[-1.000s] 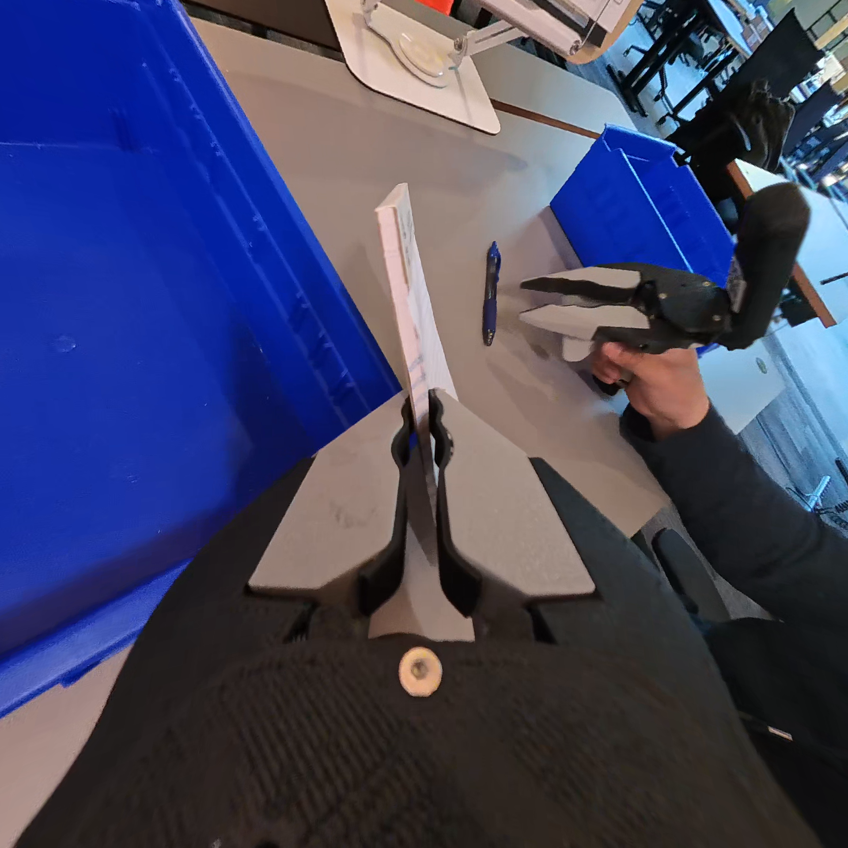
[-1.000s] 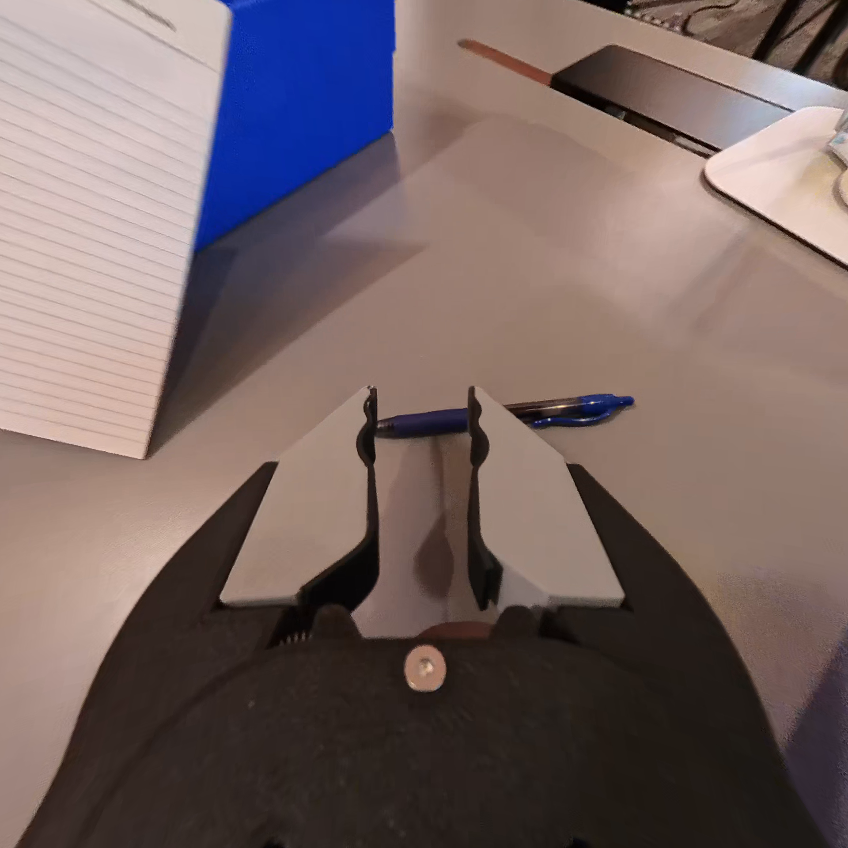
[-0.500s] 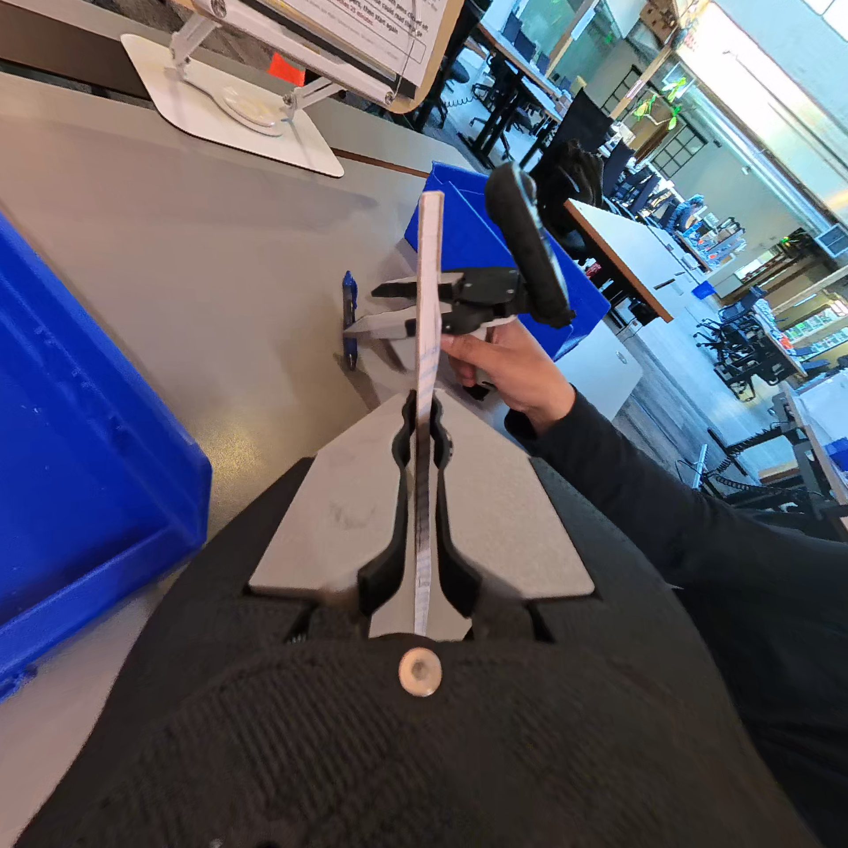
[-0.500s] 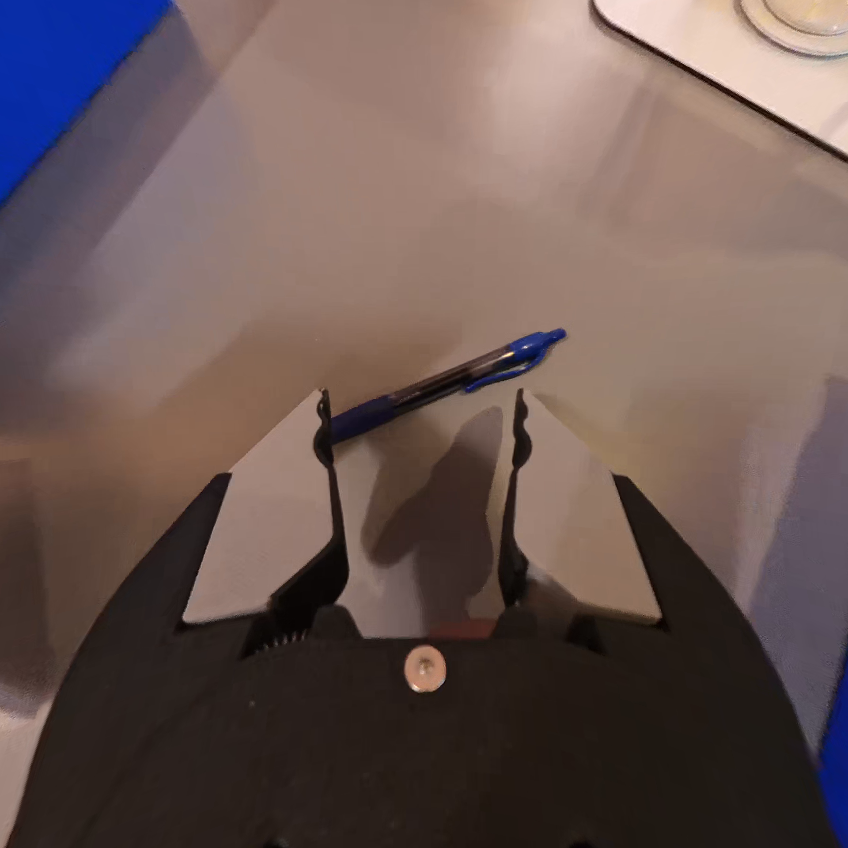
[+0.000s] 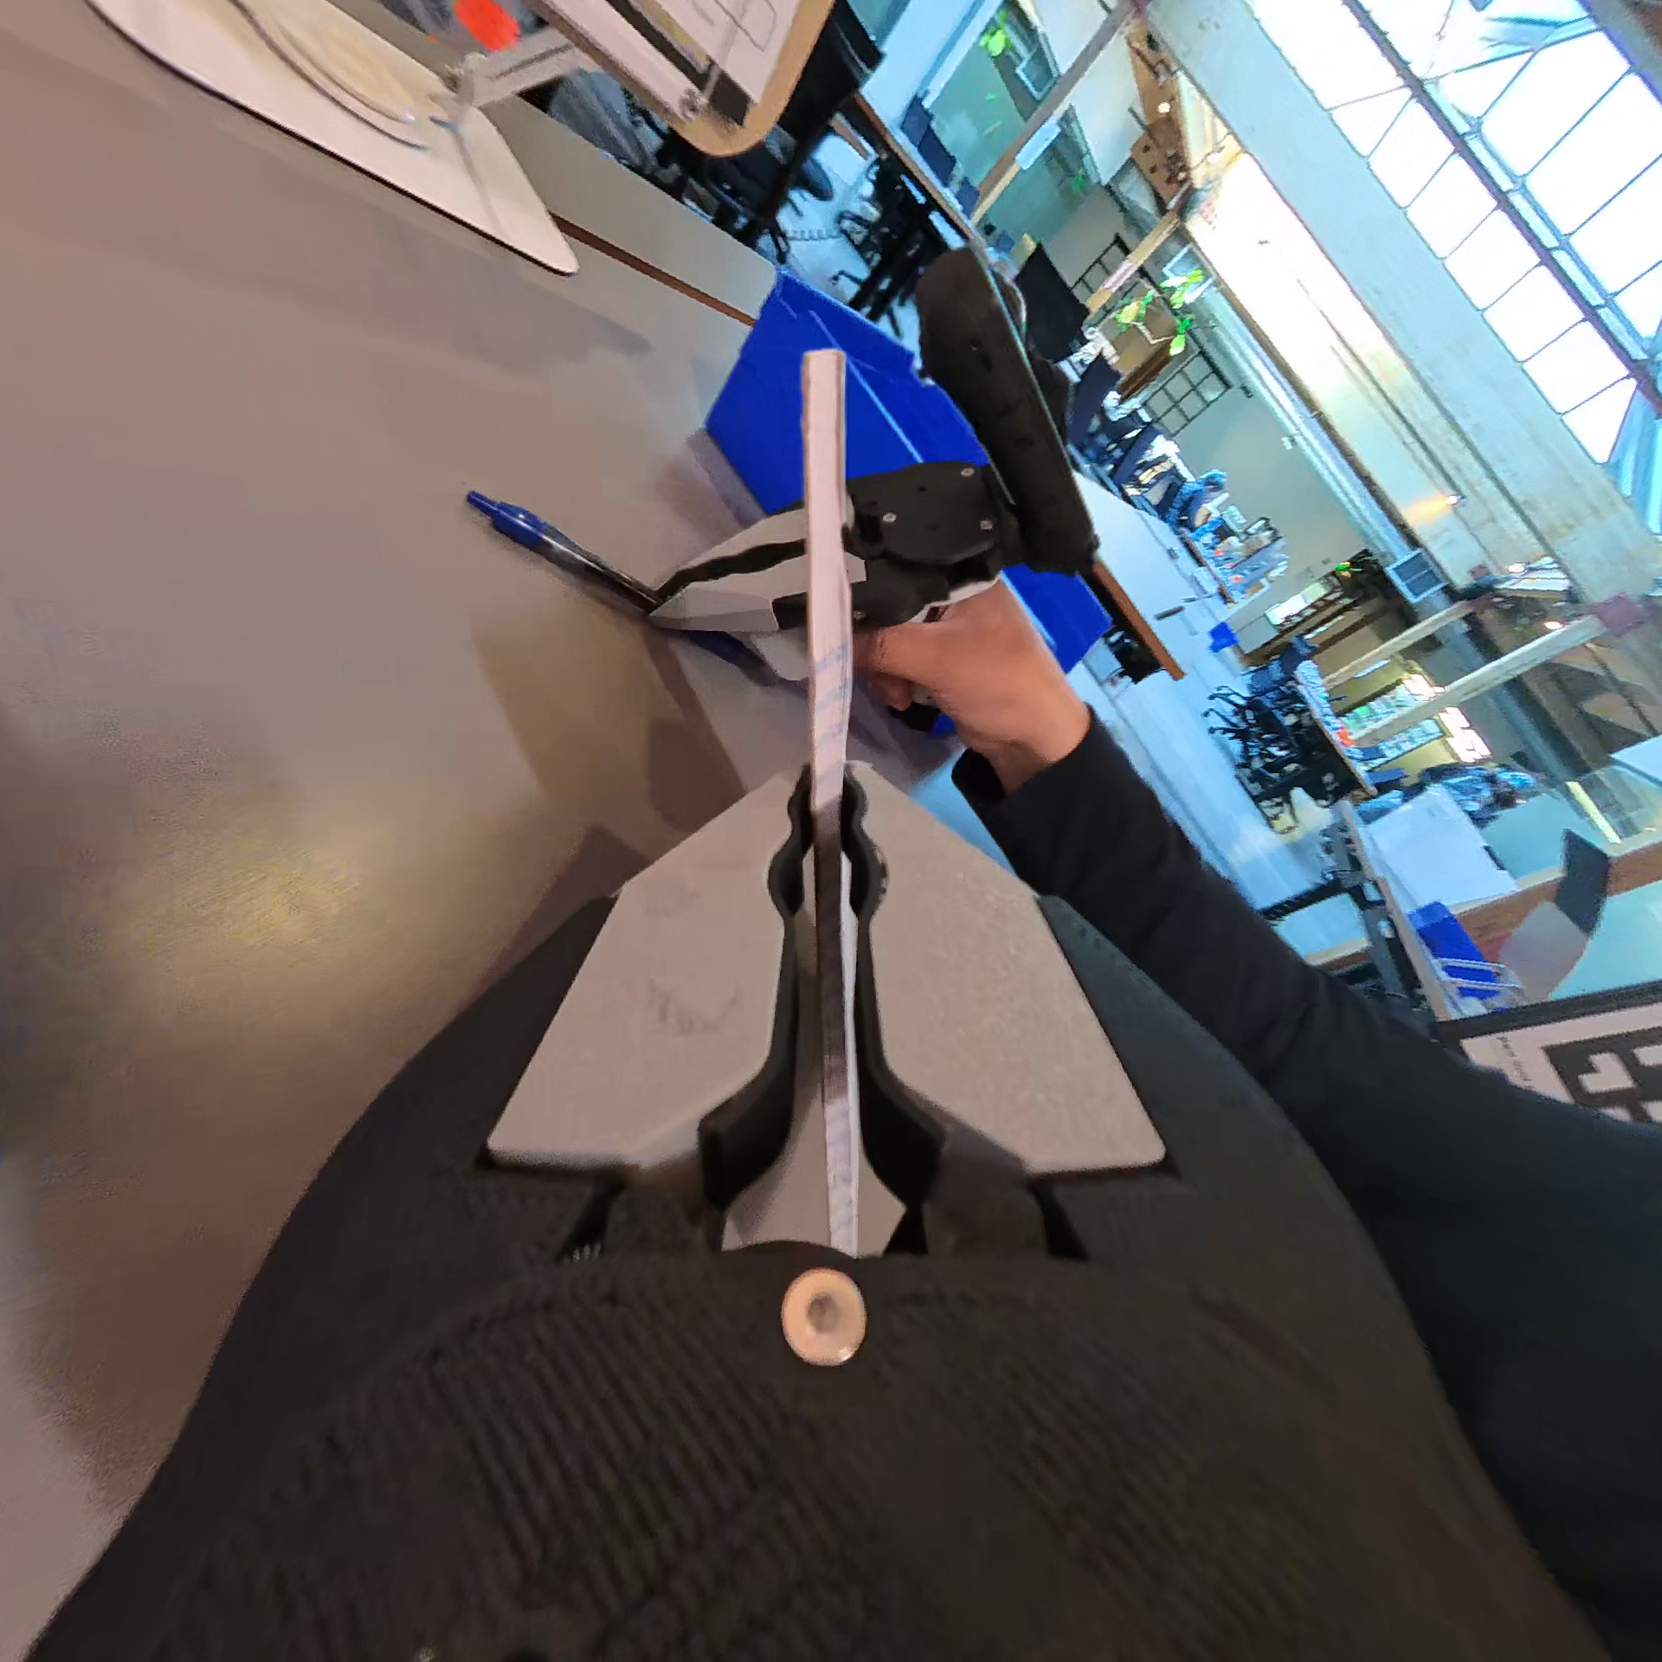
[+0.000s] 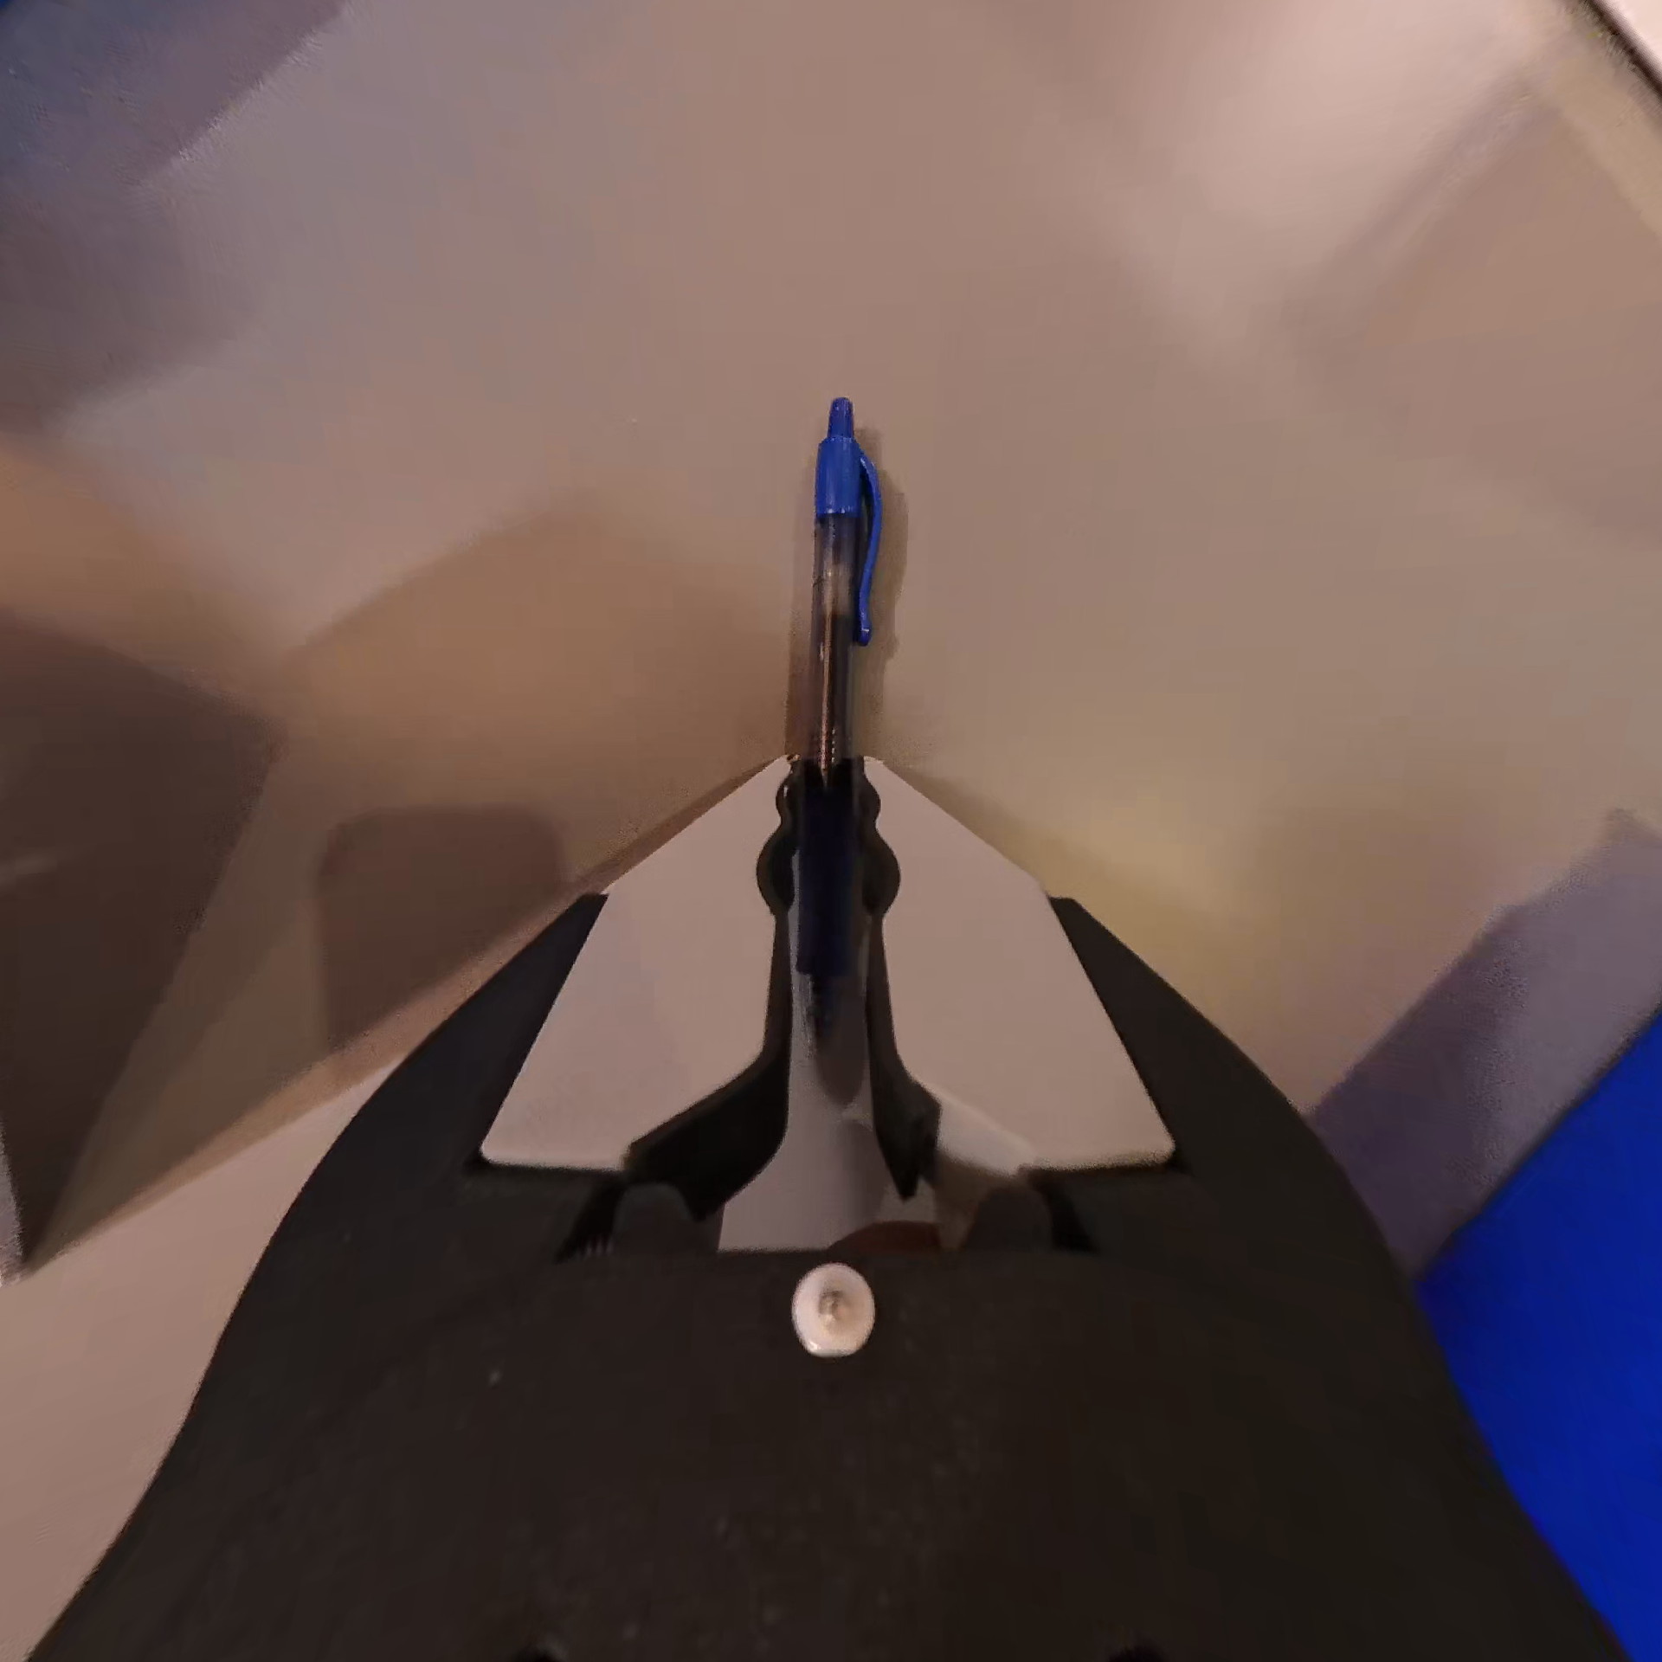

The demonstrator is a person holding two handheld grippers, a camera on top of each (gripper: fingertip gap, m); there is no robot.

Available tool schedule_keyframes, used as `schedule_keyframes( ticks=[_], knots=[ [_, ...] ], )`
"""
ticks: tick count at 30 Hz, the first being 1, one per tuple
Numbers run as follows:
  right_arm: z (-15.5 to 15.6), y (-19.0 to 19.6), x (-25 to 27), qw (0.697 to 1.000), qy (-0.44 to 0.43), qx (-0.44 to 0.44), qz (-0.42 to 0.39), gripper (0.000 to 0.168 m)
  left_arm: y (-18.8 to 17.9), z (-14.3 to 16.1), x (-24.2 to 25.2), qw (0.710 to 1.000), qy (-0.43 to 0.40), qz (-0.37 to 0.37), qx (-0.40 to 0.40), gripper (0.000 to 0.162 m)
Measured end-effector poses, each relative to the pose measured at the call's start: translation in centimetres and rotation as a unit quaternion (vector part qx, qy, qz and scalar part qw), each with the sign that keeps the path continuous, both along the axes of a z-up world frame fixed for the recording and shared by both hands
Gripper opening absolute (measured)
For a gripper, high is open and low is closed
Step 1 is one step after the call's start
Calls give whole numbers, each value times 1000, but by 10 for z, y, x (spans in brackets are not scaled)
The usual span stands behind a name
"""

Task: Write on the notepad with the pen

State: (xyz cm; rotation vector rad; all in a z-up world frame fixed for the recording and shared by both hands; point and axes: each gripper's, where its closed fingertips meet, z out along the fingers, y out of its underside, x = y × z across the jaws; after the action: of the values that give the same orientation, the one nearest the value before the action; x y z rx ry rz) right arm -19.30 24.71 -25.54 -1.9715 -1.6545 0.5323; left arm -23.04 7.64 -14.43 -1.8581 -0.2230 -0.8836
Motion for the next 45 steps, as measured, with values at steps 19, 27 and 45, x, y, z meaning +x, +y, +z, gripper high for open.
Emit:
schedule_keyframes(
  ticks=[19, 27, 45],
  knots=[
    [83, 2, 14, 968, 248, 39, 0, 6, 70, -97, -22, 984, 5, 97, -149, 15],
    [67, 17, 26, 970, 240, 28, -12, 6, 55, -97, -20, 980, 93, 103, -145, 25],
    [70, -6, 20, 960, 272, 17, 69, 6, 97, -28, -26, 994, 66, 91, -8, 23]
  ],
)
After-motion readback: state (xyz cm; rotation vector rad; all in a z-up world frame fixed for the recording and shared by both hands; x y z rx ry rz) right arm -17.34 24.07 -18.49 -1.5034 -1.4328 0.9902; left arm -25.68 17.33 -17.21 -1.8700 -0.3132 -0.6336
